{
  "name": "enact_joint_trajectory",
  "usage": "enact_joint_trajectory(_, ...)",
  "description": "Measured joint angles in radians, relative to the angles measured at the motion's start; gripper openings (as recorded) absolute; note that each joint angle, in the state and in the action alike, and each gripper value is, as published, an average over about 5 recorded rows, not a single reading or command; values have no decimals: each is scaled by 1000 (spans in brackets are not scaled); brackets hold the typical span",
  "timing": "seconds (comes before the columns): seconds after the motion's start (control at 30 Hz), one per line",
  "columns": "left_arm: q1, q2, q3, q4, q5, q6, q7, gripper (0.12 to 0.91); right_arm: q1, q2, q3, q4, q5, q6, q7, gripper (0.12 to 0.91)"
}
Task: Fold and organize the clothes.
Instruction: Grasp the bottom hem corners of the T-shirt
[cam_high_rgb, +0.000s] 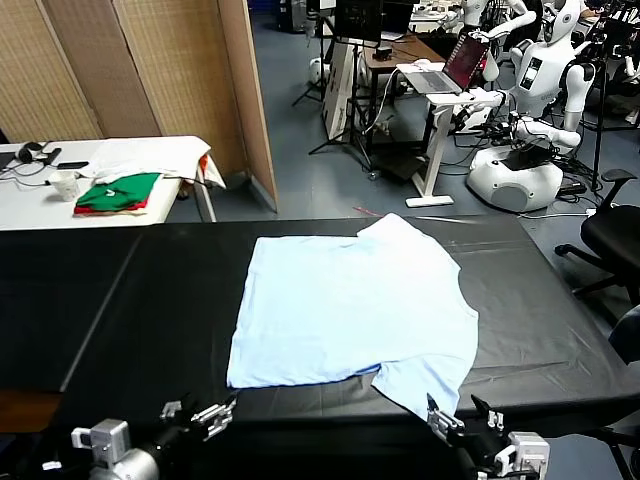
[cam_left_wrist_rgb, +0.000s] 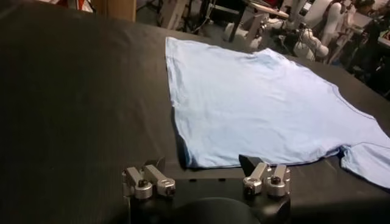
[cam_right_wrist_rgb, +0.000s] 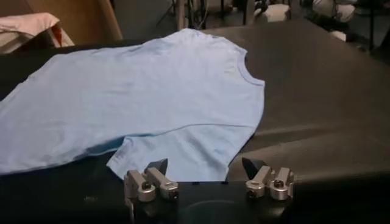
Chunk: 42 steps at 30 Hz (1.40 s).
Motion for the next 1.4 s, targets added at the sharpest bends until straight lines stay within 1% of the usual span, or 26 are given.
enact_joint_trajectory(0.23,-26,-10,18,49,54,-34,6,907,18,7,-13,-25,-13,3,3,907)
enact_joint_trajectory(0.4,-49,-21,37,84,87,-47,8,907,15,13,-16,-40,-25,4,8,906)
enact_joint_trajectory(0.43,-51,-23,42,90,94,-49,9,907,13,14,-16,-44,-27,5,8,899)
enact_joint_trajectory(0.5,-56,-28,52,100,107,-53,11,891,10,16,-15,-49,-32,7,7,851)
enact_joint_trajectory(0.53,-57,-31,57,104,114,-55,12,873,9,17,-15,-51,-34,8,6,810)
enact_joint_trajectory(0.63,-59,-36,69,112,128,-60,16,793,6,18,-14,-52,-38,10,3,643)
enact_joint_trajectory(0.67,-59,-37,73,113,131,-61,17,749,6,18,-13,-53,-39,11,3,569)
enact_joint_trajectory(0.7,-59,-37,76,115,135,-62,17,715,5,18,-13,-53,-39,11,2,512)
enact_joint_trajectory(0.73,-59,-37,79,116,139,-62,17,671,5,18,-12,-53,-40,12,1,455)
enact_joint_trajectory(0.77,-58,-36,81,117,143,-63,17,607,5,18,-12,-53,-40,12,1,380)
enact_joint_trajectory(0.8,-57,-36,84,117,147,-64,17,554,4,18,-11,-52,-41,13,0,323)
enact_joint_trajectory(0.83,-55,-36,86,117,151,-64,17,497,4,18,-11,-51,-41,15,0,267)
enact_joint_trajectory(0.87,-51,-36,88,115,156,-65,17,421,2,18,-12,-50,-41,16,-1,212)
enact_joint_trajectory(0.9,-47,-36,89,113,161,-66,17,365,1,18,-12,-48,-41,18,-2,177)
enact_joint_trajectory(0.97,-38,-37,92,107,172,-67,15,245,-4,18,-16,-43,-43,21,-3,141)
enact_joint_trajectory(1.0,-33,-38,92,103,177,-68,13,200,-7,18,-19,-39,-44,21,-4,142)
enact_joint_trajectory(1.07,-23,-39,92,94,188,-69,5,152,-14,18,-28,-27,-46,16,-4,140)
enact_joint_trajectory(1.27,16,-39,67,62,210,-70,-38,146,-47,16,-58,22,-51,-14,10,140)
enact_joint_trajectory(1.4,58,-33,38,30,227,-80,-47,146,-76,7,-71,52,-51,-19,12,140)
